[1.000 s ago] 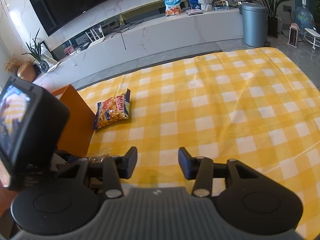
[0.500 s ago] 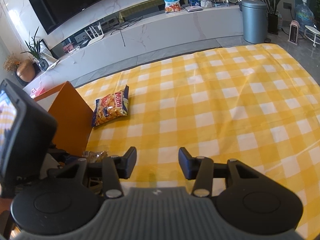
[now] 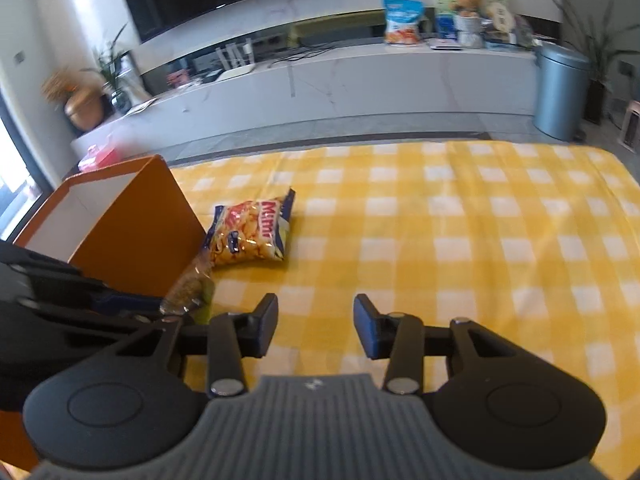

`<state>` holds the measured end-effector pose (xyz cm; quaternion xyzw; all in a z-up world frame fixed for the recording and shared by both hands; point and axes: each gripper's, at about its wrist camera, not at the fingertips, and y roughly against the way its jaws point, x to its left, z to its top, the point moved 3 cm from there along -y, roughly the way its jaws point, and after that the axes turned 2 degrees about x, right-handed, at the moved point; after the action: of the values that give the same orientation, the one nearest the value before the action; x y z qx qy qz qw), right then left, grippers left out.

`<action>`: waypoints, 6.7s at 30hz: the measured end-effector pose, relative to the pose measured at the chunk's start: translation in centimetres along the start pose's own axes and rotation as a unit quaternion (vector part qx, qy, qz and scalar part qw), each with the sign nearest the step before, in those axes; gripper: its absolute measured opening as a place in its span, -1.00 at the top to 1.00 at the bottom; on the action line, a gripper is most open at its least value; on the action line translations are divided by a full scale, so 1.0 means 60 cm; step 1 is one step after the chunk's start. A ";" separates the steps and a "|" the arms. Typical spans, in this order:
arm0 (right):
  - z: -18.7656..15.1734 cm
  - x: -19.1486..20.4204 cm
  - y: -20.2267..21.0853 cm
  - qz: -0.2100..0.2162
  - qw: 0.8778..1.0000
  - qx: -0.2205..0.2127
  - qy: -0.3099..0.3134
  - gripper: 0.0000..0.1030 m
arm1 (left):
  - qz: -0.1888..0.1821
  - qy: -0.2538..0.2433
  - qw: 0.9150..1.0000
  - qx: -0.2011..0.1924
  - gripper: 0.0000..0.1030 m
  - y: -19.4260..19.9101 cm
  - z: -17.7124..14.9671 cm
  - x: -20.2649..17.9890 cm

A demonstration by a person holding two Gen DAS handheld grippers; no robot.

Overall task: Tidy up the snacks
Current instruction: 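Move both open grippers back over the chip bag and clear snack bag, then grasp the clear bag of brown snacks with the left gripper while the right grasps the Mimi chip bag, then lift both held bags and carry them over the box, then lower both bags into the box and open both grippers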

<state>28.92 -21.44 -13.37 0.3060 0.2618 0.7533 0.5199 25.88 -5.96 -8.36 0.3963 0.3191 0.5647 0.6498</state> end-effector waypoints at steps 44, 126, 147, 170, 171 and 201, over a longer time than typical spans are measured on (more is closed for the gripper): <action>-0.008 -0.030 -0.021 -0.052 0.997 0.038 0.053 0.74 | 0.035 0.029 0.999 0.025 -0.38 -0.040 -0.019 -0.037; -0.059 0.001 0.097 0.001 0.980 0.122 0.154 0.14 | -0.116 0.096 0.987 -0.058 0.48 0.050 -0.081 -0.034; 0.010 0.125 0.224 0.014 0.993 0.014 0.116 0.14 | -0.077 0.132 0.974 -0.166 0.49 0.232 -0.071 0.045; 0.124 0.317 0.067 0.062 0.995 0.007 0.080 0.14 | -0.018 0.226 0.960 -0.165 0.49 0.166 -0.065 0.292; 0.125 0.321 0.056 0.061 0.995 0.011 0.081 0.14 | -0.019 0.229 0.960 -0.161 0.49 0.157 -0.065 0.299; 0.111 0.391 -0.139 -0.012 0.954 0.042 0.295 -0.20 | 0.033 0.213 0.971 -0.100 -0.03 0.039 -0.074 0.340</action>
<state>32.61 3.89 -10.35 0.0882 0.4387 0.7923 0.4148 24.18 14.94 -7.76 0.2100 0.3786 0.6862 0.5845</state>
